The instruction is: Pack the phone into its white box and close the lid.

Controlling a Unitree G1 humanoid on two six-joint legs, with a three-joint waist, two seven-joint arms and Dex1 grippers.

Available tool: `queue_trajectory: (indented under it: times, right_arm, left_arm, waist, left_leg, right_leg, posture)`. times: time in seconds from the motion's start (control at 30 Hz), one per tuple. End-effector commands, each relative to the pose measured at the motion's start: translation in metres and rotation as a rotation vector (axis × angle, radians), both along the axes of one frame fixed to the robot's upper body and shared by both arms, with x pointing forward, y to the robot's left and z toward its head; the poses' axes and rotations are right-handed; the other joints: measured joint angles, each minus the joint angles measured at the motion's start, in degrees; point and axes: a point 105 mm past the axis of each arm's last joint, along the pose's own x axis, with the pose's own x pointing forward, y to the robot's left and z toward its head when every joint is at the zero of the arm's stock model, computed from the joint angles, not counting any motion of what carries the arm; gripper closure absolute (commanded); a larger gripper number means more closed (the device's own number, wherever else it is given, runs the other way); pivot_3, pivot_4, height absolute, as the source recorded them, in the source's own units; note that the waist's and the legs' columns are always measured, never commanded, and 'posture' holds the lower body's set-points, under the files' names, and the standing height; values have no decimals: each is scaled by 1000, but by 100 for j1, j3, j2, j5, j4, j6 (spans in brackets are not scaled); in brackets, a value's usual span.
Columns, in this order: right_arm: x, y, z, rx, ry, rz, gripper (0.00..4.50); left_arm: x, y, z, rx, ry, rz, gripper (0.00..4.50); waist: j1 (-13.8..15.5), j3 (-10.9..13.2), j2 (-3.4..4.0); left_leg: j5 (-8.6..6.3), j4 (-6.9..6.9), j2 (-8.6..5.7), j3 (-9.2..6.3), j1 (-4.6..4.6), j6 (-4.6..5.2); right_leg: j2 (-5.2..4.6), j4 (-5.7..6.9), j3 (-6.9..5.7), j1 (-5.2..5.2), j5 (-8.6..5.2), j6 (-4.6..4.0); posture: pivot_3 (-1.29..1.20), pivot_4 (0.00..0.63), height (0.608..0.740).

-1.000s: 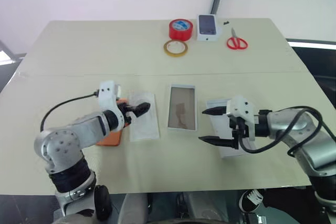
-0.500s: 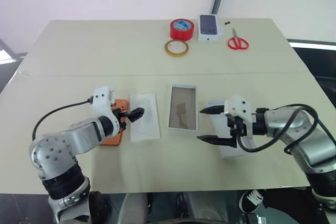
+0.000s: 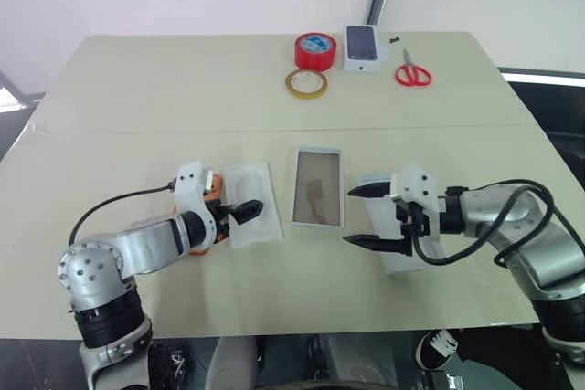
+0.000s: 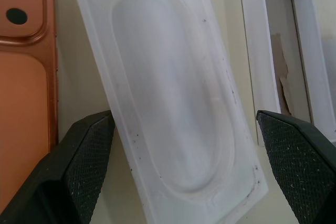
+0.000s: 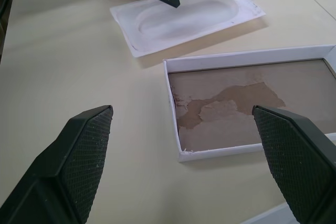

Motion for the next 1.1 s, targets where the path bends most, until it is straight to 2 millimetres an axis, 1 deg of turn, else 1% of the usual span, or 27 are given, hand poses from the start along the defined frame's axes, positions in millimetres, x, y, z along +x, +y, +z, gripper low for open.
queue_trajectory:
  times: [0.03, 0.07, 0.1, 0.13, 0.27, 0.33, 0.43, 0.5, 0.57, 0.67, 0.8, 0.9, 1.0, 1.1]
  right_arm:
    - [1, 1, 7, 12, -32, 10, 0]
    - [1, 1, 7, 12, -33, 9, 0]
    - [2, 1, 8, 11, -34, 10, 0]
    - [2, 1, 9, 10, -35, 10, 0]
    - [2, 1, 10, 9, -36, 13, 0]
    - [3, 2, 11, 9, -38, 16, 0]
    - [3, 4, 12, 10, -41, 25, 0]
    - [3, 5, 13, 11, -43, 32, 0]
    - [3, 8, 13, 13, -46, 44, 0]
    - [1, 16, 13, 10, -38, 82, 0]
    - [-4, 30, 2, -34, -21, 133, 0]
    - [1, 39, -13, -101, -30, 137, 0]
    - [16, 43, -29, -186, -47, 72, 0]
    - [20, 47, -34, -203, -45, 53, 0]
  left_arm:
    - [-3, 2, -4, -43, 44, 38, 850]
    - [-3, 3, -4, -51, 54, 48, 1260]
    - [-3, 4, -3, -67, 60, 67, 1904]
    - [-2, 4, -2, -86, 61, 82, 2299]
    - [-2, 4, 3, -124, 72, 103, 4418]
    - [-4, 5, 3, -140, 79, 107, 4466]
    - [-4, 7, 8, -210, 71, 120, 4466]
    - [-3, 11, 9, -228, 63, 137, 4466]
    - [-1, 17, 15, -283, 44, 158, 4466]
    - [2, 27, 24, -353, 6, 191, 4466]
    - [6, 31, 34, -397, -38, 177, 4466]
    - [10, 33, 37, -400, -49, 168, 4466]
    - [13, 31, 42, -407, -68, 136, 4466]
    - [13, 30, 42, -394, -66, 114, 4466]
  waist:
    - [-6, 0, 0]
    - [-1, 0, 0]
    - [4, 0, 0]
    - [5, 0, 0]
    - [7, 0, 0]
    - [6, 0, 0]
    - [0, 0, 1]
    - [-3, 1, 1]
    - [-2, 1, 2]
    - [-1, 1, 2]
    - [1, 2, 3]
    - [1, 3, 4]
    - [-2, 3, 4]
    - [-1, 4, 4]
  left_leg:
    - [0, 0, 0, 0, 0, 0]
    - [0, 0, 0, 0, 0, 0]
    - [0, 0, 0, 0, 0, 0]
    - [0, 0, 0, 0, 0, 0]
    - [0, 0, 0, 0, 0, 1]
    - [0, 0, 0, 0, 0, 1]
    - [0, 0, 0, 0, 0, 1]
    - [0, -1, 0, 0, 0, 1]
    - [0, -1, 0, 0, 0, 1]
    - [0, -1, 0, 0, 0, 1]
    - [0, -1, 0, 0, 1, 1]
    - [0, -2, 0, 0, 0, 1]
    - [0, -1, 0, -1, 1, 1]
    - [0, -1, 0, 0, 0, 1]
  right_leg:
    - [0, -1, 0, 0, 0, 0]
    - [-1, -1, 0, 0, 0, 0]
    - [-1, -2, 0, 0, 0, 0]
    - [-1, -2, 0, 1, 0, 0]
    - [-2, -6, 0, 3, 0, 0]
    - [-2, -6, 0, 3, 0, 0]
    - [-2, -7, 0, 4, 0, 0]
    - [-2, -7, 0, 4, 0, -1]
    - [-2, -7, 0, 4, 0, -1]
    - [-2, -8, 0, 4, 0, -1]
    - [-2, -9, 0, 4, 0, -1]
    - [-4, -12, 0, 4, 0, -1]
    - [-3, -11, -1, 3, 0, -1]
    - [-4, -14, 0, 3, 1, -1]
  posture:
    - [0, 150, 740]
    - [0, 150, 740]
    - [0, 150, 740]
    - [0, 150, 740]
    - [0, 150, 740]
    - [0, 150, 740]
    - [0, 150, 740]
    - [0, 150, 740]
    - [0, 150, 740]
    - [0, 150, 740]
    - [0, 150, 740]
    - [0, 150, 740]
    - [0, 150, 740]
    - [0, 150, 740]
